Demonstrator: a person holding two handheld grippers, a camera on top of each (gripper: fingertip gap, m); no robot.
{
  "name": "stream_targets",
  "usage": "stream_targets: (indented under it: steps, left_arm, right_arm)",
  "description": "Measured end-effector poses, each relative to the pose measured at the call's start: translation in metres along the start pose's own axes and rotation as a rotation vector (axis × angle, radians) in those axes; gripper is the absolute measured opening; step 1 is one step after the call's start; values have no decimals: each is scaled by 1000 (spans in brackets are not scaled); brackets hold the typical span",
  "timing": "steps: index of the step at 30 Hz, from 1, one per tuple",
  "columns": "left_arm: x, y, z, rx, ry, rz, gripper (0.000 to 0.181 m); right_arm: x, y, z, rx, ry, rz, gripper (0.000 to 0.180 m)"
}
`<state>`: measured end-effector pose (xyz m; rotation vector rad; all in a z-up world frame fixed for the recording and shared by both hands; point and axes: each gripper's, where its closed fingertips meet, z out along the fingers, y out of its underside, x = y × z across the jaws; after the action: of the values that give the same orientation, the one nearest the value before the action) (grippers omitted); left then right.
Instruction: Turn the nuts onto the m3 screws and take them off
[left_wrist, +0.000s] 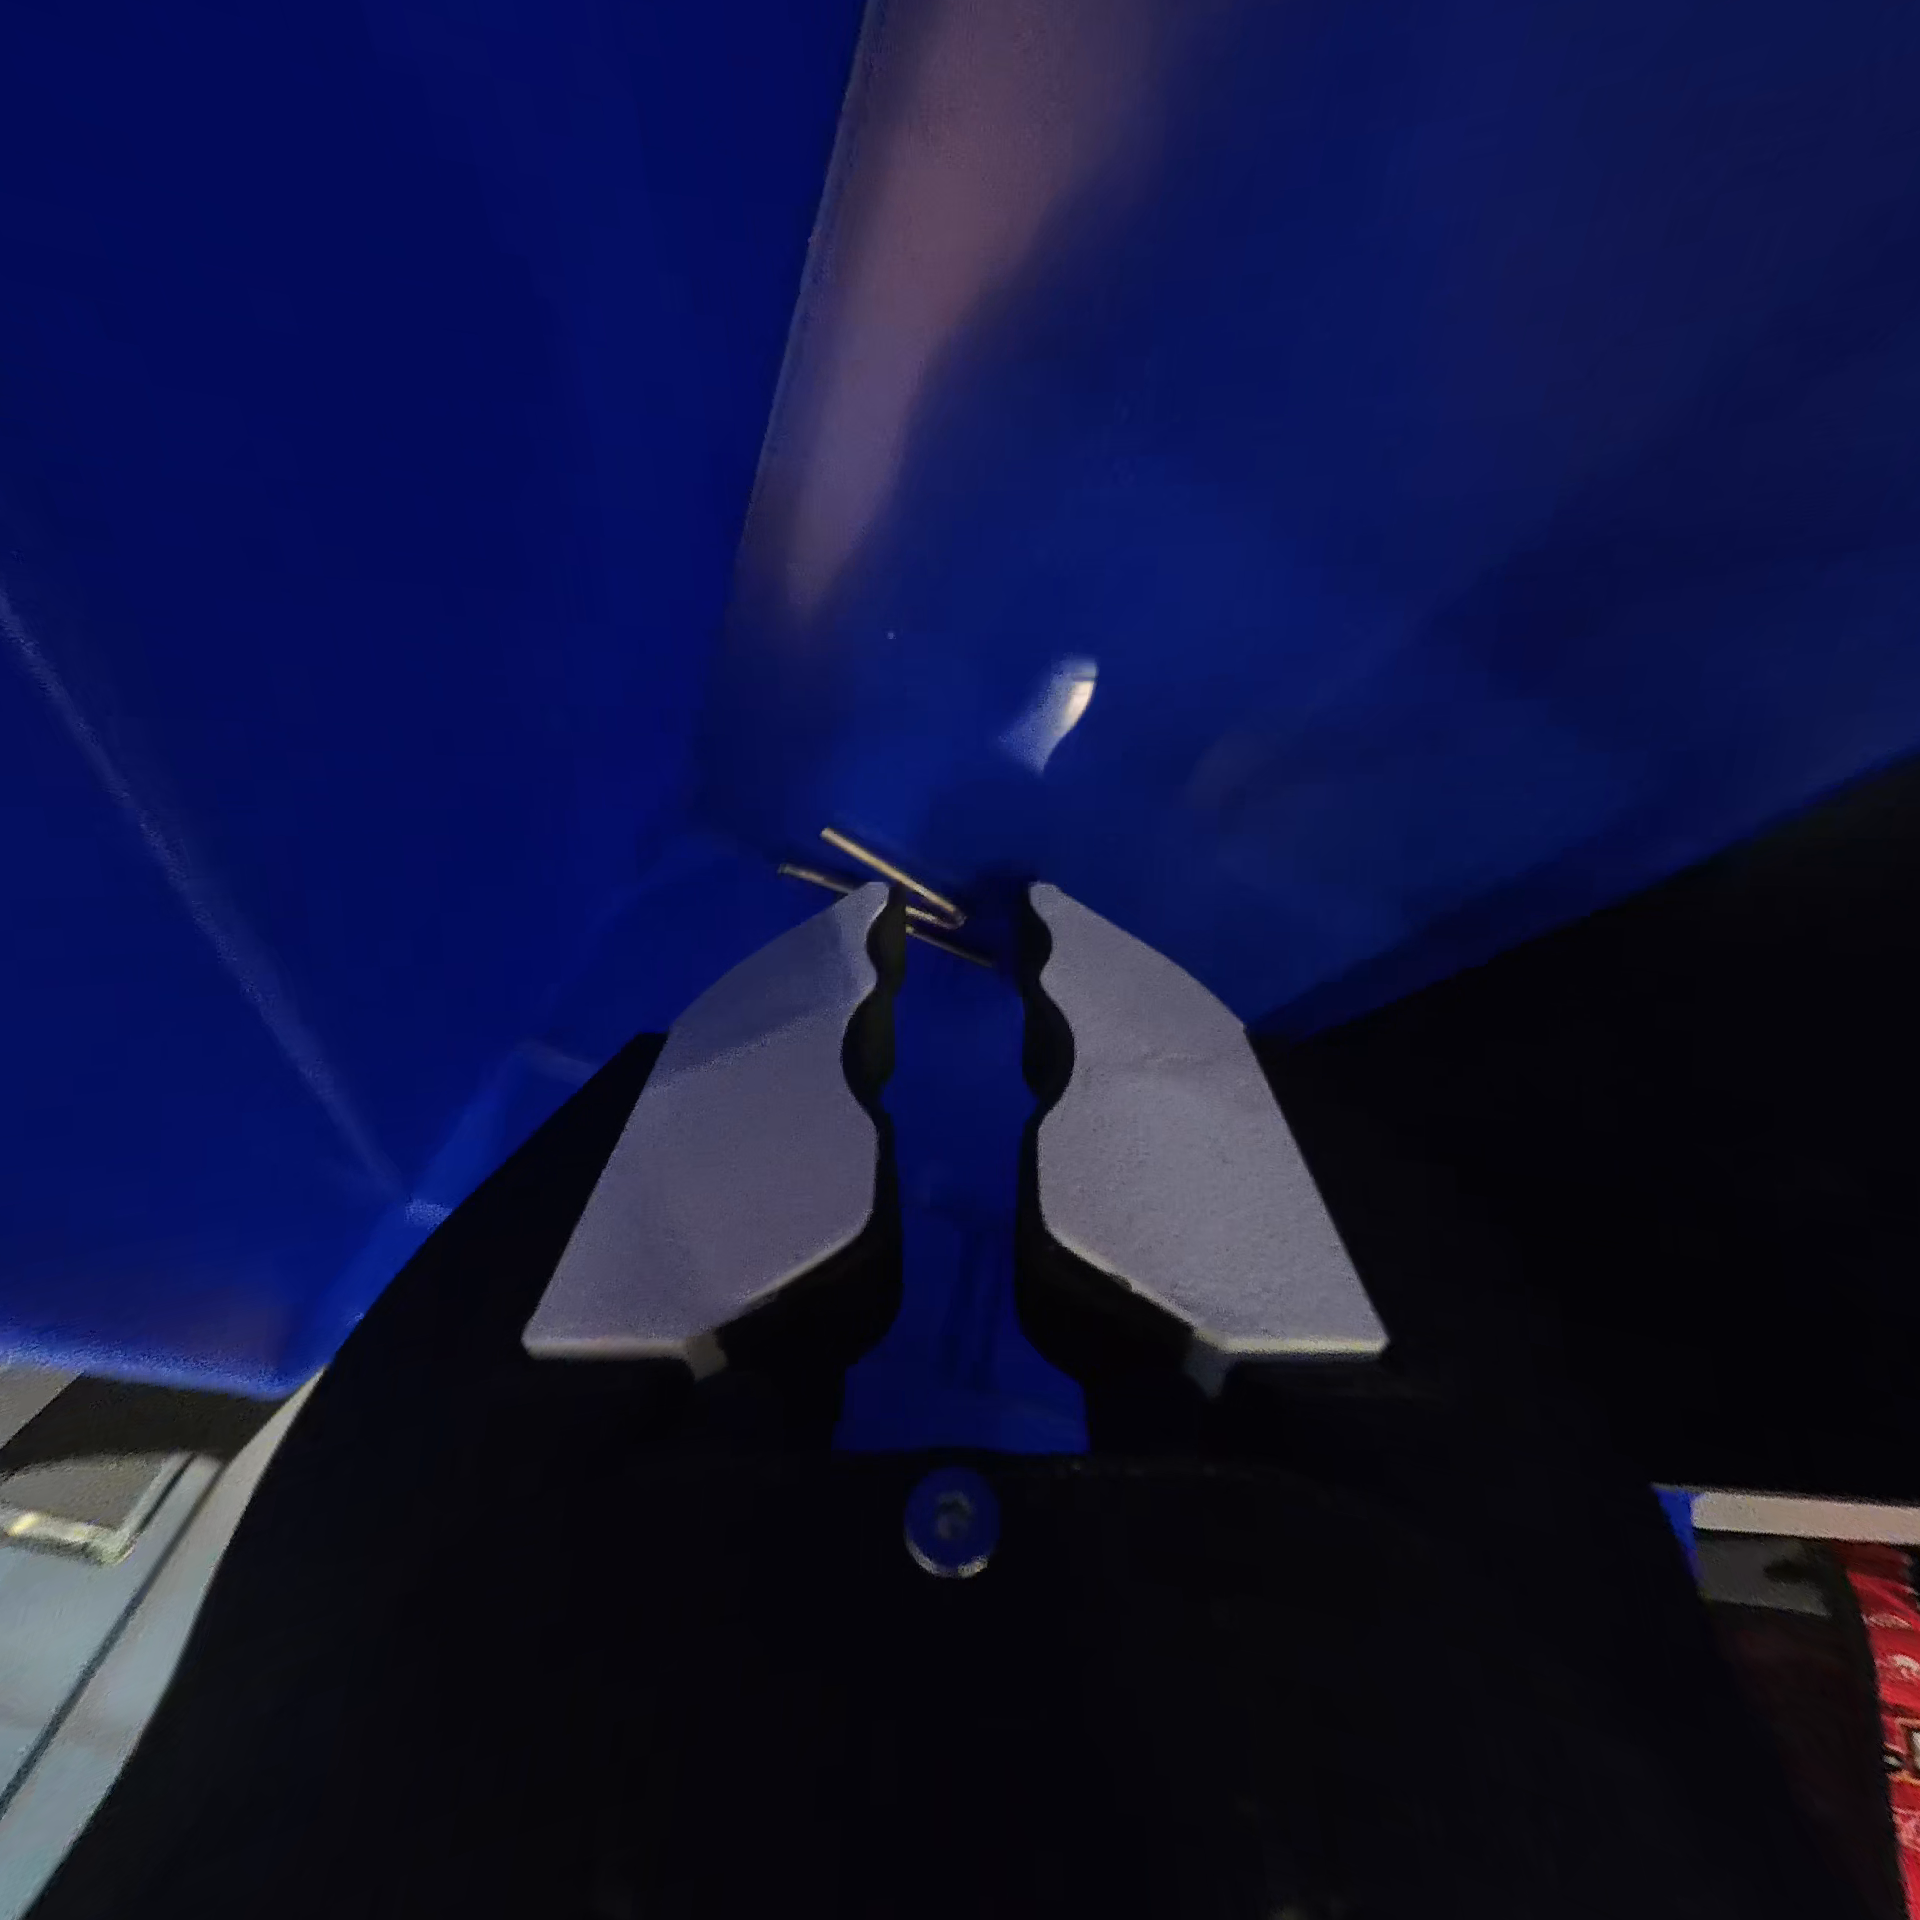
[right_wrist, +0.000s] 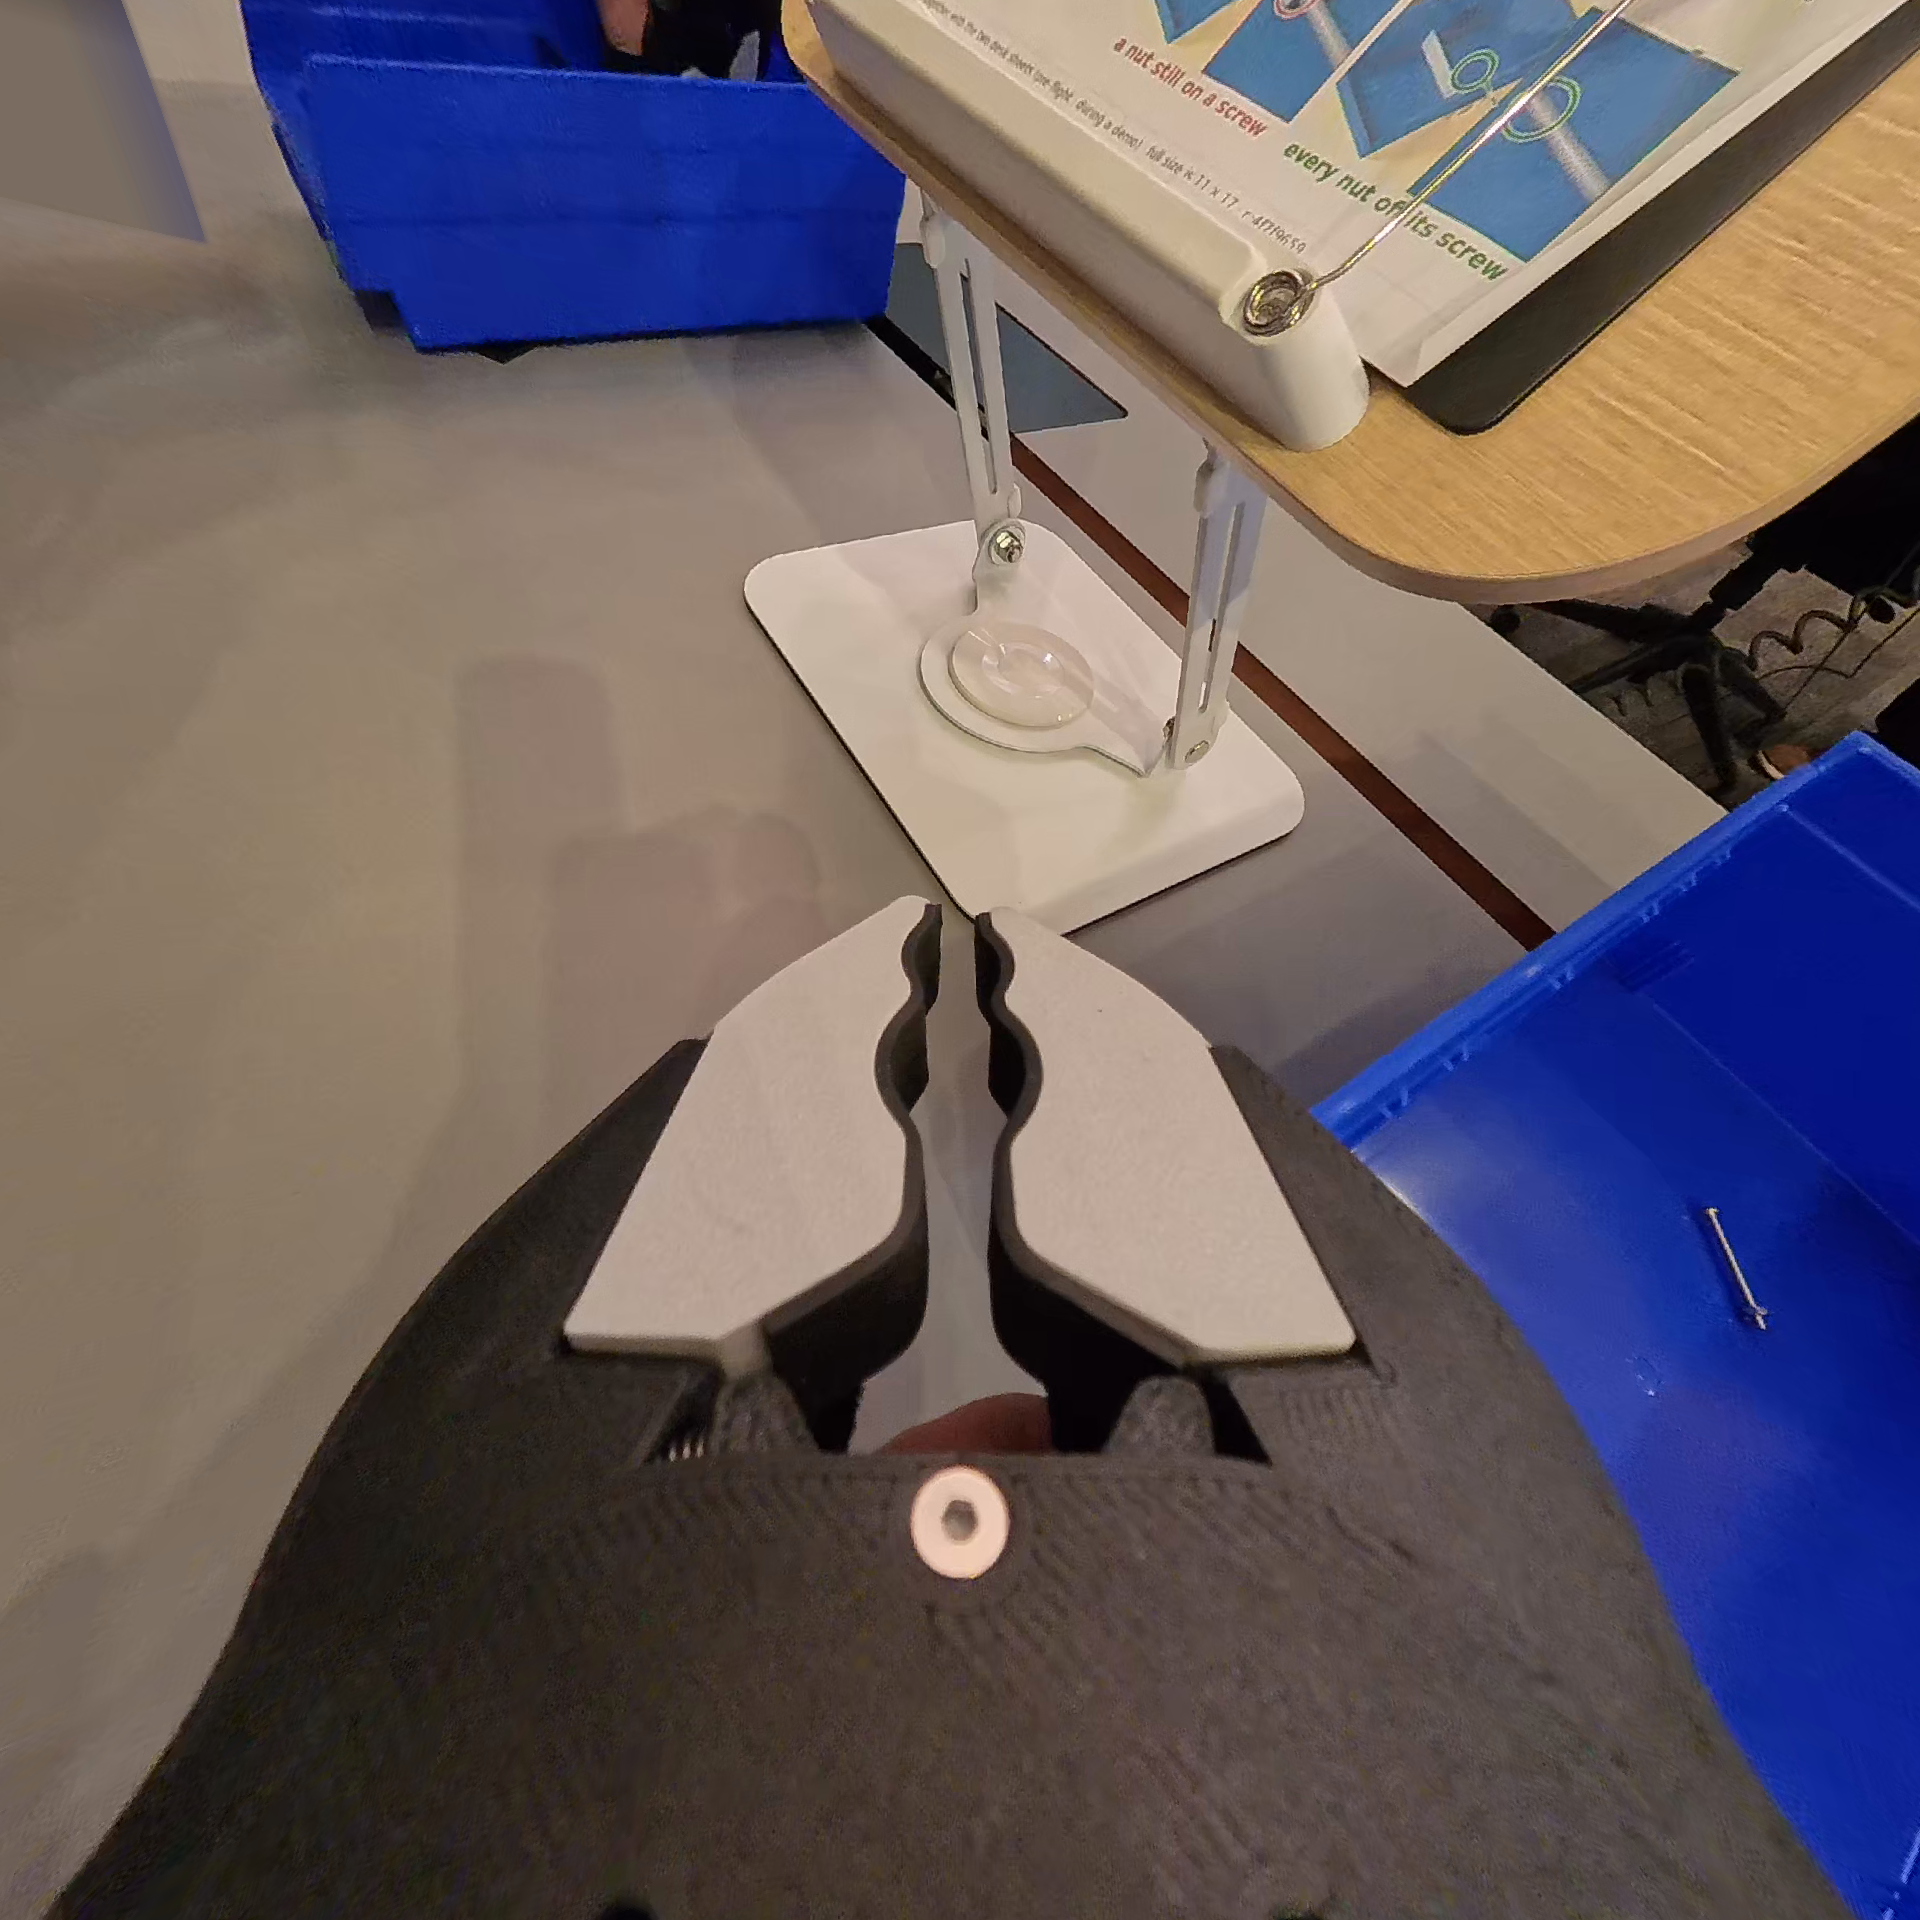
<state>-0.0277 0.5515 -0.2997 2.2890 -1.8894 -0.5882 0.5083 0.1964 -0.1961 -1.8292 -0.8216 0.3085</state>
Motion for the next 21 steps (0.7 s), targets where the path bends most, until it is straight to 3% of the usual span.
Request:
stream_targets:
  steps: [5,11,14,21]
  left_arm:
    - [-7,10,-11,-5,-132,12,24]
    - [-8,12,-16,33,-176,21,32]
    - [-16,11,-18,33,-223,-12,21]
    - [-3,-1,-29,154,-8,-372,23]
  right_arm:
    - [0,2,2,-5,-4,3,6]
    - [-3,2,3,-7,-10,-3,6]
    - [-2,1,2,-4,-5,-3,6]
    - [-5,1,3,-2,-18,-1,6]
